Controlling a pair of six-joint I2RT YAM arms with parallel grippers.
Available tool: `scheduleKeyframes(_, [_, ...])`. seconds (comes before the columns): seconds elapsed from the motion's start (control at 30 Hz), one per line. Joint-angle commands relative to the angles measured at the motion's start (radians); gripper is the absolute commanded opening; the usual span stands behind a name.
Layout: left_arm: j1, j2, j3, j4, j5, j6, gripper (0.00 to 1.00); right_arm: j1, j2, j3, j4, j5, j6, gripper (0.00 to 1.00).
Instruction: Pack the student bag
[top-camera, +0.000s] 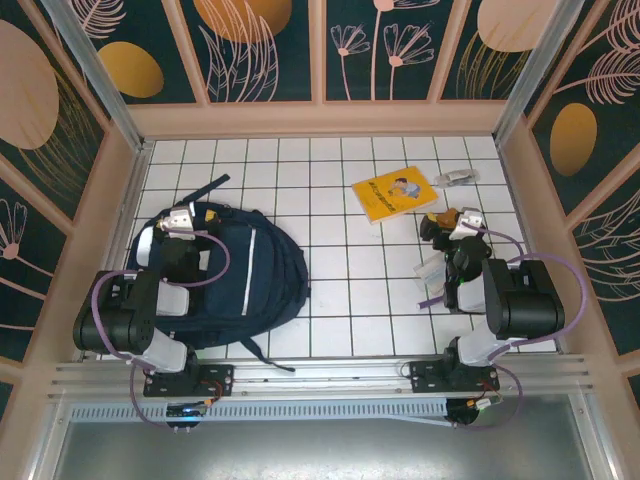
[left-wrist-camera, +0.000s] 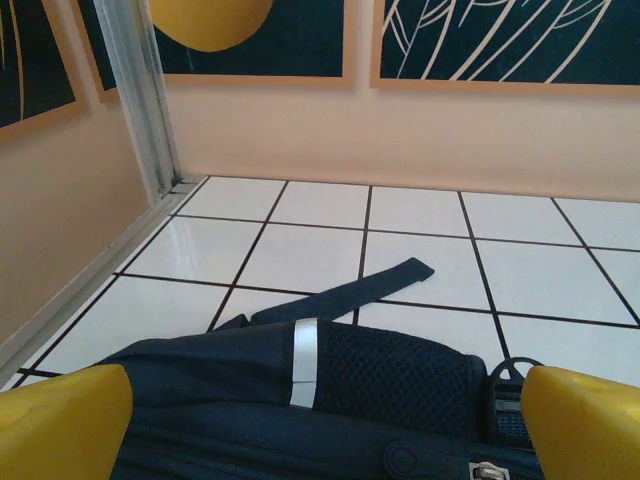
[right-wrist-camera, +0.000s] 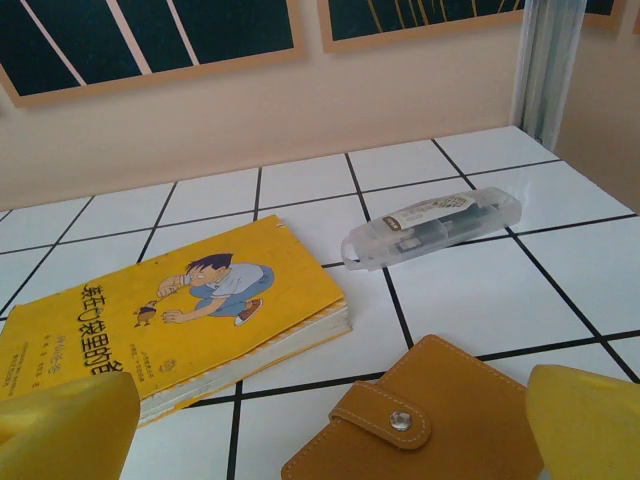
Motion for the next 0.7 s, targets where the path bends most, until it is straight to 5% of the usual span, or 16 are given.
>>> scheduleKeyframes(0.0, [-0.001, -0.004, 0.001, 0.010, 0.011, -0.014, 0.99, -0.001, 0.006, 0.013, 0.021, -0.011, -0.009, 0.99])
scheduleKeyframes(0.67, [-0.001, -0.004, 0.001, 0.010, 0.011, -0.013, 0.99, -0.003, 0.006, 0.015, 0.020, -0.015, -0.008, 0.99])
